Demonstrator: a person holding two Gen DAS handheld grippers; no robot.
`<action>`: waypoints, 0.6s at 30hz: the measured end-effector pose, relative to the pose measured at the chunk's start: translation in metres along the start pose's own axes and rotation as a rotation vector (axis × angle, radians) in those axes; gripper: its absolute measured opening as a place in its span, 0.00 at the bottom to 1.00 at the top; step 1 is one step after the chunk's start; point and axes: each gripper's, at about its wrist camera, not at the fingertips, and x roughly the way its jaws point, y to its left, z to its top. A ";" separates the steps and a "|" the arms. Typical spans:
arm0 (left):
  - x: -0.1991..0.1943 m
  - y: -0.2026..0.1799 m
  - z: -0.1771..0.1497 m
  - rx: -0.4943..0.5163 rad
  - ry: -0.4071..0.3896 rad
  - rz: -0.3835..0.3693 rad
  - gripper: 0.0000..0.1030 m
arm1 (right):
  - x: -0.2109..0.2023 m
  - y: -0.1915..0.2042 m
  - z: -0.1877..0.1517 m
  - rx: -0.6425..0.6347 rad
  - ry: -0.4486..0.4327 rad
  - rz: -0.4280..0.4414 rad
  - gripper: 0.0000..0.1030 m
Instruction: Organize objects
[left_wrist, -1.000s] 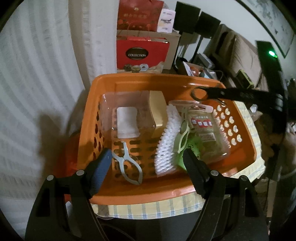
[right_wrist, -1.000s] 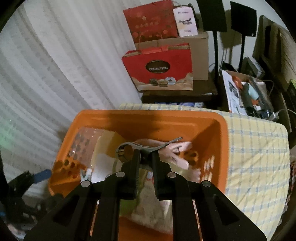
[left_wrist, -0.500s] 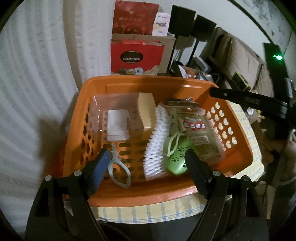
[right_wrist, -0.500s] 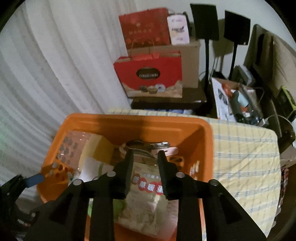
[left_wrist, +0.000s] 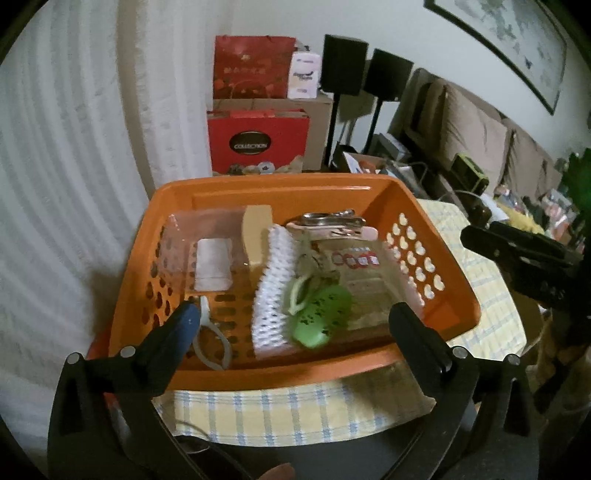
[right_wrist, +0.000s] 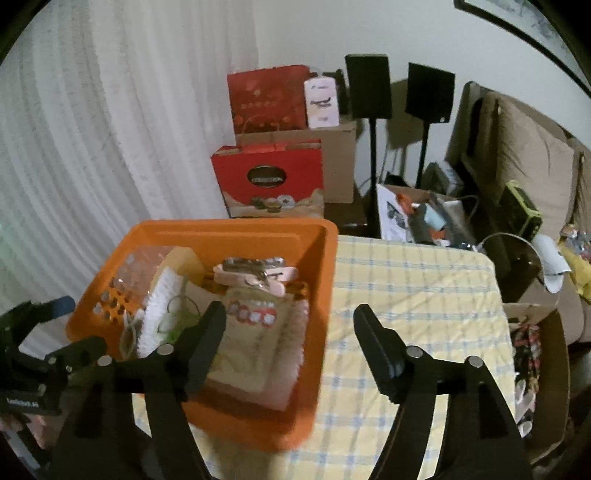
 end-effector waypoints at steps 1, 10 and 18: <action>-0.001 -0.003 -0.001 0.004 -0.003 0.001 0.99 | -0.003 -0.002 -0.003 0.000 -0.005 -0.006 0.78; -0.012 -0.017 -0.016 -0.050 -0.030 -0.008 1.00 | -0.031 -0.012 -0.036 -0.004 -0.037 -0.075 0.88; -0.011 -0.030 -0.032 -0.077 -0.035 0.046 1.00 | -0.046 -0.021 -0.061 0.005 -0.052 -0.127 1.00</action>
